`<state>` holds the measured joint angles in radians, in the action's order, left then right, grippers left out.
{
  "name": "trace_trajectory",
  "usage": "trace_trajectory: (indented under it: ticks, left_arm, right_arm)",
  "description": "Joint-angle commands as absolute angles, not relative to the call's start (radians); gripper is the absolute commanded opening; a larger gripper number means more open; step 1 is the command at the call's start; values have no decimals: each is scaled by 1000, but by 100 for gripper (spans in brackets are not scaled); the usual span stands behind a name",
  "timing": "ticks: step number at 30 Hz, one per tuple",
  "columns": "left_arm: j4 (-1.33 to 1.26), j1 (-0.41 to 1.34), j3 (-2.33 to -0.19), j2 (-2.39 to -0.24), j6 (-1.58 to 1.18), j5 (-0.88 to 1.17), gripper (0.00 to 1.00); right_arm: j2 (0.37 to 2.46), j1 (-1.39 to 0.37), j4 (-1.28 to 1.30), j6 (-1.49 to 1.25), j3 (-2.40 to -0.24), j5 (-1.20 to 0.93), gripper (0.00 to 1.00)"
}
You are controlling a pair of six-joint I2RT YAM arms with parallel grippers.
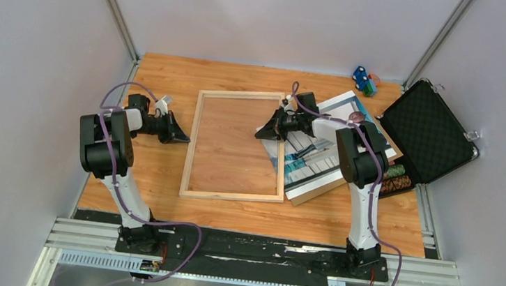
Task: Put the photo into the frame
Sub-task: Place the photo frame item in the photo frame.
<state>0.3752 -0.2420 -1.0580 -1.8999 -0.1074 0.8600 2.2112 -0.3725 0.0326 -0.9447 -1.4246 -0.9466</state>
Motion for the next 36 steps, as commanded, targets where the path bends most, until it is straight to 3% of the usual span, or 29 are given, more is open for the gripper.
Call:
trace_trajectory:
  ticks: [1,19,29,36]
  left_arm:
    - [364,-217,-1058,-1941,-63,756,0]
    - [382,-217,-1078,-1900,-67,746,0]
    - [437,-212,-1157,-1815,-53,724,0]
    - [443,-114,-1239,-1752,-79,684,2]
  right_arm:
    - [2222,-410,73,-889,-1488,-902,7]
    - [2184,-414,201,-738,-1534,-777,48]
    - [2184,-415,236,-691,-1549,-733,52]
    - [2179,-415,241,-676,-1552,-726,52]
